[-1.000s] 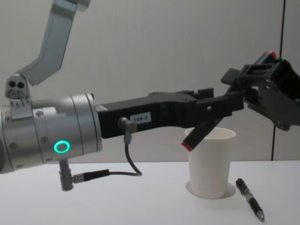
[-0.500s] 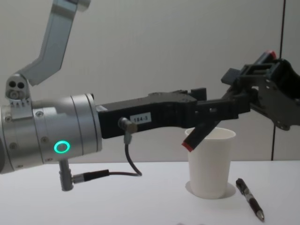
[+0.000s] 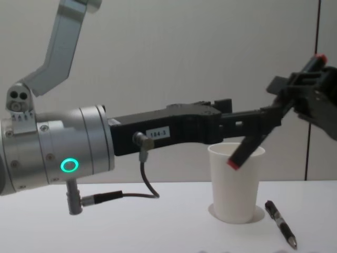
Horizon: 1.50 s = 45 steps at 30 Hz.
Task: Place the pen into the pen holder.
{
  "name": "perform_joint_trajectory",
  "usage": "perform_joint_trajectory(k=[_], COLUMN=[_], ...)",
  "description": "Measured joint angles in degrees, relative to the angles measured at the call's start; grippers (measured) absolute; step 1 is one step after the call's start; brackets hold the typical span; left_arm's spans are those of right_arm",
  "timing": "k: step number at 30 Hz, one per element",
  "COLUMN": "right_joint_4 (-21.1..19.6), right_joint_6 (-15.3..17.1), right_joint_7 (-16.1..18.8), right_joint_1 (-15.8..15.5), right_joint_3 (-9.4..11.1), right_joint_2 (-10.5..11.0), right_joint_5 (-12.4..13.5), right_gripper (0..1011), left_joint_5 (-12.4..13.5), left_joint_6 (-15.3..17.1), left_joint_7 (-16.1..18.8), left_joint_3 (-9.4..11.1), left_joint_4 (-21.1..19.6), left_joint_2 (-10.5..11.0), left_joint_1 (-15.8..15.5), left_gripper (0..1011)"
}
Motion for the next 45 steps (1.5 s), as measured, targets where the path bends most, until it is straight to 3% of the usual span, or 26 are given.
perform_joint_trajectory(k=[6, 19, 27, 28, 31, 37, 45], right_joint_4=[-0.1, 1.1, 3.4, 3.4, 4.8, 7.2, 12.1], right_joint_6=[-1.8, -6.5, -9.7, -9.7, -10.9, -12.1, -13.3], right_joint_7=[-1.0, -1.5, -0.4, -0.4, 0.1, 0.4, 0.4], right_joint_1=[0.0, 2.3, 6.1, 6.1, 8.1, 11.1, 15.7], right_joint_3=[0.6, 1.2, 0.7, 0.7, 0.3, -0.4, -1.7], right_joint_2=[1.1, 1.9, 0.6, 0.6, -0.4, -2.0, -4.8], right_joint_5=[-2.3, -11.6, -20.8, -20.8, -25.5, -31.9, -42.3], right_gripper=[203, 203, 203, 203, 203, 203, 203], left_joint_5=[0.0, 0.0, 0.0, 0.0, 0.0, 0.0, 0.0], left_joint_6=[0.0, 0.0, 0.0, 0.0, 0.0, 0.0, 0.0], left_joint_7=[0.0, 0.0, 0.0, 0.0, 0.0, 0.0, 0.0], left_joint_3=[0.0, 0.0, 0.0, 0.0, 0.0, 0.0, 0.0], left_joint_4=[0.0, 0.0, 0.0, 0.0, 0.0, 0.0, 0.0], left_joint_2=[0.0, 0.0, 0.0, 0.0, 0.0, 0.0, 0.0], left_joint_1=[0.0, 0.0, 0.0, 0.0, 0.0, 0.0, 0.0], left_gripper=[1001, 1001, 1001, 1001, 1001, 1001, 1001])
